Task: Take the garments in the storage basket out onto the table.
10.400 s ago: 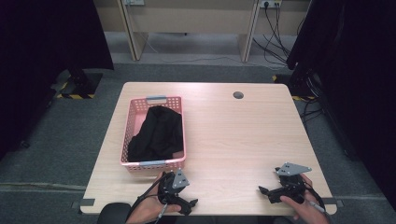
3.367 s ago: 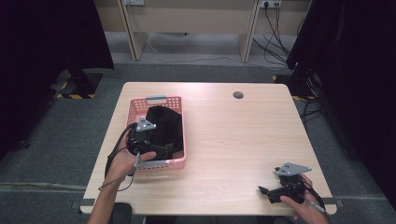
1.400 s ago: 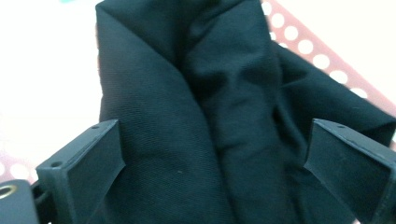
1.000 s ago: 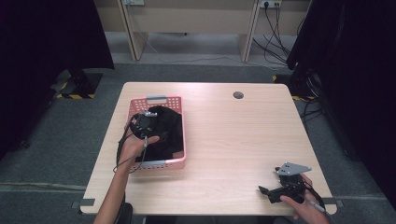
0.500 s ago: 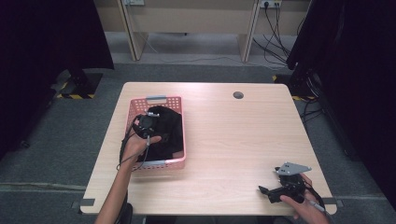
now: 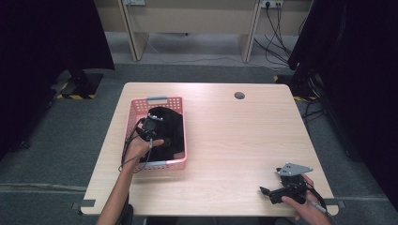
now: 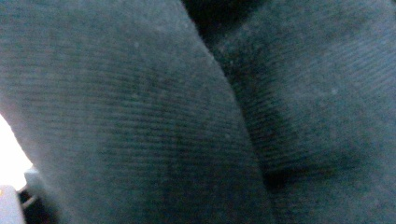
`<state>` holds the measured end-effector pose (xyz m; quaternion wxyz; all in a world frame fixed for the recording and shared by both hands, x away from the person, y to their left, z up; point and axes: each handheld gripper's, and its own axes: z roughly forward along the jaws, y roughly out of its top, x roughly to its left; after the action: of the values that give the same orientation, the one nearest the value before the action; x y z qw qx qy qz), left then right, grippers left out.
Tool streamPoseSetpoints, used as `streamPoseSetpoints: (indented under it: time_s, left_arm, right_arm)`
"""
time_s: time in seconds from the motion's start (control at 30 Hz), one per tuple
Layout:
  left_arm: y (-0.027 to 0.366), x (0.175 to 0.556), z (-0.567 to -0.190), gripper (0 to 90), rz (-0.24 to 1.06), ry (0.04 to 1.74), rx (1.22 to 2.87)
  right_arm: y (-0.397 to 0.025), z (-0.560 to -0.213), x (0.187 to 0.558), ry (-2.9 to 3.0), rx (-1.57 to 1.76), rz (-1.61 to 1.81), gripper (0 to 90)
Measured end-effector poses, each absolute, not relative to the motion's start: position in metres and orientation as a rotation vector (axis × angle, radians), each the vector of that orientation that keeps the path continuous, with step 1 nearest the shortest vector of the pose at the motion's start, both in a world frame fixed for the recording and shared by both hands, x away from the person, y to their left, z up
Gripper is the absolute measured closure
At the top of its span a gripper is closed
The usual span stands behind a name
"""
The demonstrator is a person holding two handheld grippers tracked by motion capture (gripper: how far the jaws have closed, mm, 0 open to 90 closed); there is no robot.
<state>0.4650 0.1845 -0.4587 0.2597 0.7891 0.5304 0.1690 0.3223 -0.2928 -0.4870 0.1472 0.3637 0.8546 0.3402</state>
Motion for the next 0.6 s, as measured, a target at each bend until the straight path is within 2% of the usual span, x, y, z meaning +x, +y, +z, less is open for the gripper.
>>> streamPoseSetpoints:
  time_s: [0.33, 0.43, 0.6]
  left_arm:
    - [0.1869, 0.4645, -0.4643, 4.7, 0.448, 1.421, 2.159]
    - [0.1874, 0.4639, -0.4650, 8.6, 0.442, 1.405, 2.165]
    - [0.1875, 0.4607, -0.4621, 23.2, 0.468, 1.356, 2.178]
  right_arm:
    - [-0.2928, -0.4870, 0.3223, 2.459, 1.046, 0.979, 0.4]
    - [-0.2928, -0.4870, 0.3223, 2.459, 1.046, 0.979, 0.4]
    - [-0.2928, -0.4870, 0.3223, 2.459, 1.047, 0.978, 0.4]
